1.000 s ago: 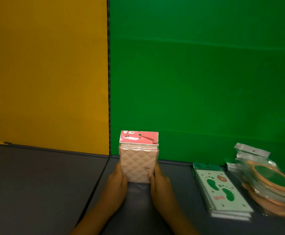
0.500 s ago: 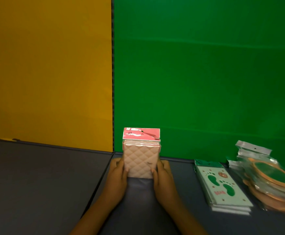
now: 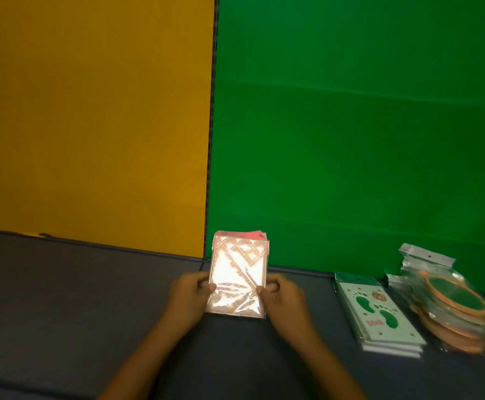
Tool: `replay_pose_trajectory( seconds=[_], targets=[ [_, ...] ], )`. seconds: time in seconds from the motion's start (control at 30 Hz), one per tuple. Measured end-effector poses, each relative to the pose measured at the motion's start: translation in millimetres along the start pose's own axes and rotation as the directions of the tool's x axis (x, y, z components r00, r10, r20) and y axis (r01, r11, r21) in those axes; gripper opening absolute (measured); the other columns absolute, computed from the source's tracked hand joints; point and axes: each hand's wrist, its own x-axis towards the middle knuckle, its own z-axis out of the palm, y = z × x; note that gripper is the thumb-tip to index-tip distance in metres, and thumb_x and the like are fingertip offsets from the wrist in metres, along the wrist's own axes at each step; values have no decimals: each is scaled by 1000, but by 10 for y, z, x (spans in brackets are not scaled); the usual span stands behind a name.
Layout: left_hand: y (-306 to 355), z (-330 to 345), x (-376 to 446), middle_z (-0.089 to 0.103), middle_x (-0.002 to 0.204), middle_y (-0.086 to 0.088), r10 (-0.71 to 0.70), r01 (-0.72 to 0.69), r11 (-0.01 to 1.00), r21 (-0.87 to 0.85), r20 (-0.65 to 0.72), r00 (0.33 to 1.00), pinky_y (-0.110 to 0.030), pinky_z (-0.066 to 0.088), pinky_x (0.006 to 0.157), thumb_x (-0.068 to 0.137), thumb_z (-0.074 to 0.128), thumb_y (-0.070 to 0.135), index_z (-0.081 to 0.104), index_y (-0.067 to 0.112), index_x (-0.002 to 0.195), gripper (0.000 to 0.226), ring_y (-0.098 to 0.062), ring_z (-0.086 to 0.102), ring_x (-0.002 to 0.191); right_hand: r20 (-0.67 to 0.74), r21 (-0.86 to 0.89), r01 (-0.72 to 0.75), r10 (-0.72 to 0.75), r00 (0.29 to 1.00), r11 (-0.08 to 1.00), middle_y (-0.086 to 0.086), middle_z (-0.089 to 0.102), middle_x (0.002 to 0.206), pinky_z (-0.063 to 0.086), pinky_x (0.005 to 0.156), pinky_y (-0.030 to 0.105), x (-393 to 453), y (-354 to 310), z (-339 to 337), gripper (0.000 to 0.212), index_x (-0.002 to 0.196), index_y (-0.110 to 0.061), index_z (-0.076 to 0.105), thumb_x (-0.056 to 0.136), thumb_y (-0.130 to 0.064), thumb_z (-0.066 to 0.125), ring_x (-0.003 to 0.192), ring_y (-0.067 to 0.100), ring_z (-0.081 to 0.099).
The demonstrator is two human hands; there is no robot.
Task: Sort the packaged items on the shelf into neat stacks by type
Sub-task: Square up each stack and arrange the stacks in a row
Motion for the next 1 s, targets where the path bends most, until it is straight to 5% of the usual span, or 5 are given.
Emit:
replay_pose_trajectory(
  seconds=[0.27,0.43,0.63,0.83,1.0],
  targets=[
    [-88,-27,-72,46,56,-4,-185,162,974,157,148,972,-23,38,57,90,64,22,55,14,55,36,-13,44,54,75,-91,-187,194,978,978,-1,46,53,37,59,28,-179,107,142,40,54,-18,46,89,-23,63,52,12,44],
    [-56,26,-140,25,48,1,-156,140,976,167,90,984,-26,34,56,88,66,23,28,19,46,57,-14,31,47,56,-101,-211,217,975,972,1,45,55,35,57,27,-162,138,163,35,60,-17,49,91,-26,60,53,12,41],
    [-17,52,-195,33,46,-2,-139,129,968,215,31,990,-27,37,54,88,66,26,36,17,45,53,-16,38,45,27,-181,-204,213,977,962,-3,43,53,33,53,29,-183,171,198,39,56,-17,44,92,-27,58,50,9,40],
    [88,26,-277,64,69,-3,-157,124,861,493,25,987,-31,50,62,90,59,39,65,16,71,31,-19,63,67,66,-250,-141,162,985,958,2,53,65,44,60,30,-233,142,174,40,57,-18,47,93,-34,55,59,15,51],
    [465,213,-328,54,121,-10,-35,27,782,623,0,999,-34,47,84,90,57,21,58,13,119,30,-26,54,110,60,-330,-20,42,997,944,7,57,122,44,92,34,-297,181,-350,40,122,-10,58,96,-39,51,109,23,57]
  ],
)
